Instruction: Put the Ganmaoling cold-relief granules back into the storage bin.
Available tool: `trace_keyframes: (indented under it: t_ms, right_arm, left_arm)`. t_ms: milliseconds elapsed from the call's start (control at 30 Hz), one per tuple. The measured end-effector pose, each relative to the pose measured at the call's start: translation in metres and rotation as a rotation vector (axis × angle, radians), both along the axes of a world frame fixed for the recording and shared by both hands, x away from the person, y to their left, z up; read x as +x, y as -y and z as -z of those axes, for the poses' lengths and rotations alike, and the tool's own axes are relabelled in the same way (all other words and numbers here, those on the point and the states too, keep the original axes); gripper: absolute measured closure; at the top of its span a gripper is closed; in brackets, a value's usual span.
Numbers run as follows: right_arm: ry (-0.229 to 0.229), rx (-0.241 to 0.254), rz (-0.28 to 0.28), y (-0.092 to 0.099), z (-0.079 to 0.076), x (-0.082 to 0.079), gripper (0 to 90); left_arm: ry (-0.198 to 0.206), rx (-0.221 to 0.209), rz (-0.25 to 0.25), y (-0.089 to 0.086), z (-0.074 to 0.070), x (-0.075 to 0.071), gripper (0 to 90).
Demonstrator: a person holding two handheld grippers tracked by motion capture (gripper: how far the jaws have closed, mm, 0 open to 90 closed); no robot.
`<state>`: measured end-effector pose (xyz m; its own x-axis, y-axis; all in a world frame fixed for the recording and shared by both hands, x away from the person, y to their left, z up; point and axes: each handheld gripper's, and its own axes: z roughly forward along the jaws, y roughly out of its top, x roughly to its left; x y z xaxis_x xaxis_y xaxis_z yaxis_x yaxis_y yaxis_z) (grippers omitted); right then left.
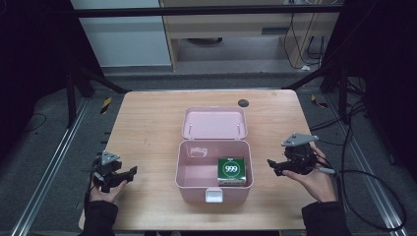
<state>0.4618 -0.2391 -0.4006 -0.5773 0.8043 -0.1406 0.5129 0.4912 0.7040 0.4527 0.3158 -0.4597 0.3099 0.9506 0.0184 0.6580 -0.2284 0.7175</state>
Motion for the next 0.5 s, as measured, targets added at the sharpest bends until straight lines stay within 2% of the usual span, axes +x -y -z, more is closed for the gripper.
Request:
trace_keyframes:
  t_ms: [33, 67, 133, 200, 233, 267, 300, 333, 367, 400, 433, 467, 500]
  right_arm:
    - [0.000, 0.000, 0.000, 0.000, 0.000, 0.000, 12.3]
    - [-0.002, 0.009, 0.022, 0.006, 0.012, -0.001, 12.1]
    - [-0.015, -0.007, 0.046, 0.012, 0.021, 0.000, 9.3]
    - [-0.011, 0.013, 0.080, 0.018, 0.026, 0.001, 8.8]
    - [-0.011, 0.013, 0.080, 0.018, 0.026, 0.001, 8.8]
    - [0.002, 0.052, 0.116, 0.026, 0.032, 0.000, 7.4]
    - [0.002, 0.052, 0.116, 0.026, 0.032, 0.000, 7.4]
    - [0.003, 0.082, 0.161, 0.036, 0.042, -0.002, 7.2]
    - [0.003, 0.082, 0.161, 0.036, 0.042, -0.002, 7.2]
    - [0.008, 0.094, 0.197, 0.044, 0.049, -0.005, 7.2]
    - [0.008, 0.094, 0.197, 0.044, 0.049, -0.005, 7.2]
    - [0.011, 0.114, 0.243, 0.054, 0.055, -0.006, 7.2]
    - [0.011, 0.114, 0.243, 0.054, 0.055, -0.006, 7.2]
  left_arm:
    - [0.000, 0.000, 0.000, 0.000, 0.000, 0.000, 34.6]
    - [0.000, 0.001, 0.001, 0.000, 0.000, 0.000, 34.4]
    - [0.000, 0.000, 0.001, 0.000, 0.001, 0.000, 33.8]
    - [0.000, 0.002, 0.000, 0.000, 0.002, 0.000, 33.1]
    - [0.000, 0.002, 0.000, 0.000, 0.002, 0.000, 32.6]
    - [-0.002, -0.001, 0.000, 0.000, 0.003, 0.000, 32.1]
    - [-0.002, -0.001, 0.000, 0.000, 0.003, 0.000, 31.7]
    - [-0.004, 0.008, 0.002, 0.001, 0.006, 0.001, 31.0]
    - [-0.004, 0.008, 0.002, 0.001, 0.006, 0.001, 30.2]
    - [-0.007, 0.010, 0.005, 0.002, 0.007, 0.001, 29.9]
    - [-0.007, 0.010, 0.005, 0.002, 0.007, 0.001, 29.4]
    - [-0.002, 0.011, 0.004, 0.002, 0.008, 0.001, 28.7]
    - [-0.002, 0.011, 0.004, 0.002, 0.008, 0.001, 28.0]
